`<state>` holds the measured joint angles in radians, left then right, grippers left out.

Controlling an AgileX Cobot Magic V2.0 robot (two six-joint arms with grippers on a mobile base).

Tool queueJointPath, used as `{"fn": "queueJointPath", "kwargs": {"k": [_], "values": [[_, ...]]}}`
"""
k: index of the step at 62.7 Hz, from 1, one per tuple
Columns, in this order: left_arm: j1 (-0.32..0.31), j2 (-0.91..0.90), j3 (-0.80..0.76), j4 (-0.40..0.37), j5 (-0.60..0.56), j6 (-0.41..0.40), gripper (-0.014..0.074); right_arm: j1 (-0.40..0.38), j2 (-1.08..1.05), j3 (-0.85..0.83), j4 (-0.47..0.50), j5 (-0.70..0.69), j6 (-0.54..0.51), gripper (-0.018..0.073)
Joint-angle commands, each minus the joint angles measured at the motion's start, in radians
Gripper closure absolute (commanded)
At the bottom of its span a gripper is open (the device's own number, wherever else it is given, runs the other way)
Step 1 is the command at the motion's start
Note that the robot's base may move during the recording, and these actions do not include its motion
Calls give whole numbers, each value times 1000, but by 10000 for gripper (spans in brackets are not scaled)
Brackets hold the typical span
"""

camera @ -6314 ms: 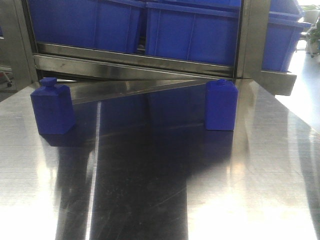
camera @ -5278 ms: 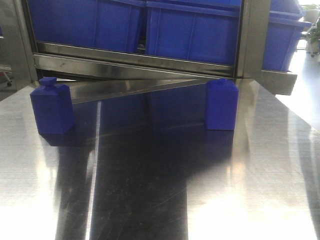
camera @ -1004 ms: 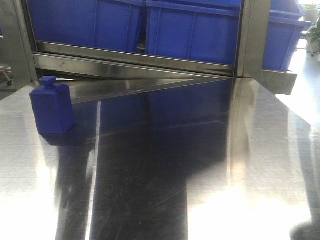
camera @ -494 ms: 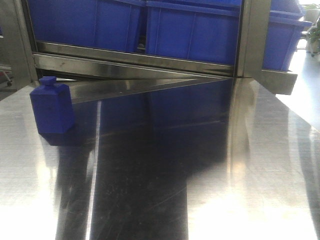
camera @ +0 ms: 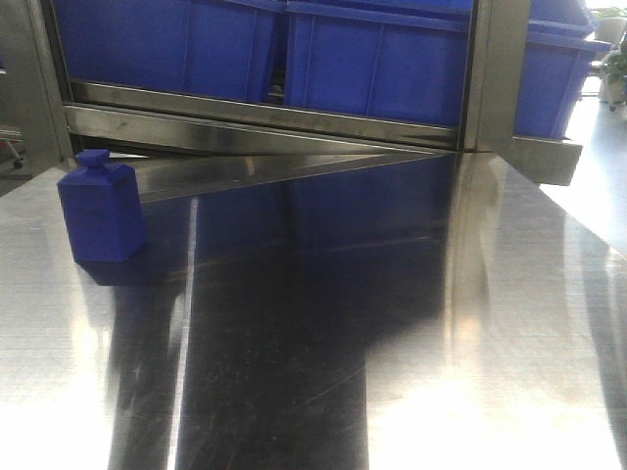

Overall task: Pick and sort blue part to right shelf
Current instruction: 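Close the right gripper on the blue part and lift it, then move the left gripper over the other blue part and lower it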

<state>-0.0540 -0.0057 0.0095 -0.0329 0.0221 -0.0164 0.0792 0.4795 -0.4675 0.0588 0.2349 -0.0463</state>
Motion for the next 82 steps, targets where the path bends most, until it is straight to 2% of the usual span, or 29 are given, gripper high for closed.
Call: {"fn": "queueJointPath", "kwargs": {"k": [1,8,18,35,38,47,52,65,82], "values": [[-7,-10,-31,-16,-12,-5,472,-8,0,-32,4,-90,-9,230],[-7,31,-122,-16,104,-69,472,-8,0,-32,4,-90,-9,230],[-7,142,-259,-14,179,-156,472,-8,0,-32,4,-90,-9,230],[-7,452,-490,4,368,-178,447,-8,0,-32,4,-90,-9,230],[-9,515,-529,11,414,-178,404,-8,0,-32,4,-90,-9,230],[-52,678,-651,33,495,-180,111,-8,0,-32,4,-90,-9,230],[-96,765,-717,33,513,-180,34,-8,0,-32,4,-90,-9,230],[-226,1043,-952,58,638,-180,77,-8,0,-32,4,-90,-9,230],[-292,1445,-1335,42,886,-180,84,-8,0,-32,4,-90,-9,230]]}}
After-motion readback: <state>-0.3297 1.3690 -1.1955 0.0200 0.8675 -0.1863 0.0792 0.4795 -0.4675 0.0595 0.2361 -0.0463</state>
